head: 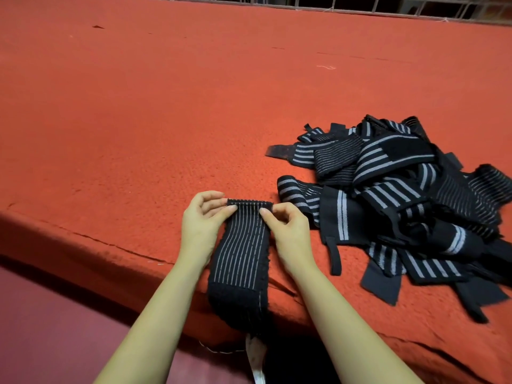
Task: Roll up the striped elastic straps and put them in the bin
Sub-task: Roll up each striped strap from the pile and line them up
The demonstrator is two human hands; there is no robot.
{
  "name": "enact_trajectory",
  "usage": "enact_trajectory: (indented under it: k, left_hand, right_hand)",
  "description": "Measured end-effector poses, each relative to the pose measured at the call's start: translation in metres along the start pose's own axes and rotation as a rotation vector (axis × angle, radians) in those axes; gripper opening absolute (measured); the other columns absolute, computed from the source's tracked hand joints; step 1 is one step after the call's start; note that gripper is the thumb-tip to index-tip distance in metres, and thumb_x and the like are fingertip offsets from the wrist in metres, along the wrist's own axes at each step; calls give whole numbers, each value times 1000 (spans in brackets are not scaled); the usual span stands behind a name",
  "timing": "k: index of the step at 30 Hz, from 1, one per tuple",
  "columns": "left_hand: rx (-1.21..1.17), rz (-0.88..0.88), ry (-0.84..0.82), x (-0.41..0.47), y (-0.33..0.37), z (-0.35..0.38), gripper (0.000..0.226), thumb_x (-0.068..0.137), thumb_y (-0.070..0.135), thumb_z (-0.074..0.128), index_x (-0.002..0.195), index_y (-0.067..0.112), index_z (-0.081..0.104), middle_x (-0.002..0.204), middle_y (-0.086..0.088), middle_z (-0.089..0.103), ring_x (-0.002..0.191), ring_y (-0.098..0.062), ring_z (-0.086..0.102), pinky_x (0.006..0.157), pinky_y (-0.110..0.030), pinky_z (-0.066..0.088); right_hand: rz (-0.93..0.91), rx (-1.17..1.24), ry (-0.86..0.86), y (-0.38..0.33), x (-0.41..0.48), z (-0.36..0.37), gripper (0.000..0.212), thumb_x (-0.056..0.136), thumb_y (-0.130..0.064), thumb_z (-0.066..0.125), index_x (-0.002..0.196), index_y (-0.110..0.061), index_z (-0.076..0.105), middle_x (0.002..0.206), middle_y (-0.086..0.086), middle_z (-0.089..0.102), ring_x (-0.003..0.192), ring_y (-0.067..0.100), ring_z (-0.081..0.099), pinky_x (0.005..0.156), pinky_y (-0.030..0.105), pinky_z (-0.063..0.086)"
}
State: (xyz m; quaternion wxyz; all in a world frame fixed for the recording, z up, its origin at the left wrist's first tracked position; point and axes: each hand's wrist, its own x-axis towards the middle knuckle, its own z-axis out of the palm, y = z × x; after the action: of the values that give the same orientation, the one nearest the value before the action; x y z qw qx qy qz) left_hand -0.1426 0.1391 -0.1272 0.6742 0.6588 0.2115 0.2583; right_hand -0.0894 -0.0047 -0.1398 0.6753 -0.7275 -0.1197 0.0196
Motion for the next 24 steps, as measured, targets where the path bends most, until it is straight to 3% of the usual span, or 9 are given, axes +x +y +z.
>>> enact_trajectory:
  k: [5, 10, 13, 16, 19, 21, 24]
  left_hand:
    - [136, 62, -95, -4, 2, -1, 21, 86, 10, 69, 106, 15, 70, 89, 5, 66, 80, 2, 62, 79, -15, 50]
    - [170, 66, -187, -10, 15, -3, 10, 88, 11, 67, 88, 21, 70, 86, 4, 70, 78, -2, 64, 72, -18, 50]
    - [188, 117, -205, -19, 27, -3, 13, 88, 6, 65, 82, 18, 67, 79, 2, 68, 73, -2, 61, 70, -16, 47]
    - [223, 174, -241, -26, 42, 0, 19, 88, 3, 64, 77, 18, 64, 71, 6, 65, 64, 4, 56, 65, -12, 43]
    - [279, 203, -275, -35, 55, 9, 20, 88, 6, 65, 75, 21, 64, 62, 10, 64, 59, 4, 54, 60, -13, 42]
    - [259, 197, -318, -42, 61, 18, 15, 88, 8, 66, 77, 18, 65, 65, 5, 64, 59, 1, 55, 59, -15, 43]
    - [256, 198, -449, -55, 65, 39, 5, 85, 10, 70, 87, 15, 70, 77, 5, 68, 67, 6, 58, 67, -9, 45]
  right_hand:
    - [13, 53, 10, -4, -1, 0, 11, 86, -12, 70, 88, -14, 59, 79, 0, 60, 72, 7, 55, 69, 13, 44]
    - [89, 196, -95, -12, -4, -4, 30, 88, -8, 66, 116, -14, 56, 73, 2, 60, 76, 11, 58, 80, 22, 47]
    - [142, 272, -214, -25, -14, -10, 12, 94, -14, 60, 103, -8, 66, 76, 6, 64, 70, 15, 60, 64, 25, 49]
    - [86, 133, -240, -39, -24, -22, 30, 97, -20, 56, 67, -15, 55, 49, -6, 45, 40, 12, 40, 35, 21, 32]
    - [33, 68, -176, -45, -29, -36, 43, 93, -27, 62, 60, -15, 37, 49, -6, 34, 44, 8, 32, 40, 25, 25]
    - [16, 110, -155, -50, -36, -46, 44, 86, -37, 65, 68, -3, 43, 59, 7, 41, 55, 18, 37, 49, 33, 29]
    - [45, 172, -103, -49, -45, -71, 27, 92, -22, 62, 77, -2, 53, 63, 7, 50, 58, 17, 46, 47, 27, 35]
